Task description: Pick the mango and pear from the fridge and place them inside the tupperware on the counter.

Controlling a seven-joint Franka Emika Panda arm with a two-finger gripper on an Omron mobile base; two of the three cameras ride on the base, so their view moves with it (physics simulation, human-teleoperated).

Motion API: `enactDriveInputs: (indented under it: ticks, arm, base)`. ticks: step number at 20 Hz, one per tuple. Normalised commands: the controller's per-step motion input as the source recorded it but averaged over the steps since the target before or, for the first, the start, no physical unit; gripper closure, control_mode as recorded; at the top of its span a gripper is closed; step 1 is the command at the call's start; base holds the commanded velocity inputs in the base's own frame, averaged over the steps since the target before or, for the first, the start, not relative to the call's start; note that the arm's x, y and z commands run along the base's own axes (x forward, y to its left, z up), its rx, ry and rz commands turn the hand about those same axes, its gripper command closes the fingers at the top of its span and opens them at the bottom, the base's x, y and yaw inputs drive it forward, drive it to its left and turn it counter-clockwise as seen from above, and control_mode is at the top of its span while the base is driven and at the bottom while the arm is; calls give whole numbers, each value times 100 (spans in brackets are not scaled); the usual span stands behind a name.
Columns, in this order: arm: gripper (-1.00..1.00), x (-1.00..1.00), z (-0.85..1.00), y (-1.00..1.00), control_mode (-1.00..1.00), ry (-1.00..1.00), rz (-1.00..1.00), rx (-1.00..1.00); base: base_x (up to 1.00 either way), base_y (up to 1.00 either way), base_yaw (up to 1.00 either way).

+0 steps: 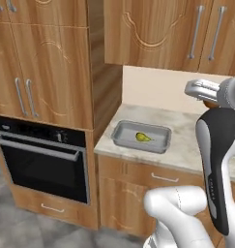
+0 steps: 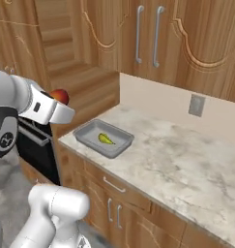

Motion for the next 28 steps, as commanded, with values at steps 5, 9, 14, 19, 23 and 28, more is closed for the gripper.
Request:
enactDriveInputs:
  ticks: [5, 9, 14, 19, 23, 28]
  arm:
    - [100, 0, 0, 0, 100, 0, 0, 0]
    - [100, 0, 0, 0, 100, 0, 0, 0]
    - [100, 0, 0, 0, 100, 0, 0, 0]
    - [100, 0, 0, 0, 100, 0, 0, 0]
    - [100, 12, -36, 3, -100, 49, -4, 0]
    - [100, 40, -63, 2, -100, 53, 0, 3]
  base:
    - [96, 40, -42]
    - [81, 39, -59]
    - [51, 30, -53]
    - [20, 20, -28]
    - [0, 0, 0]
    - [0, 0, 0]
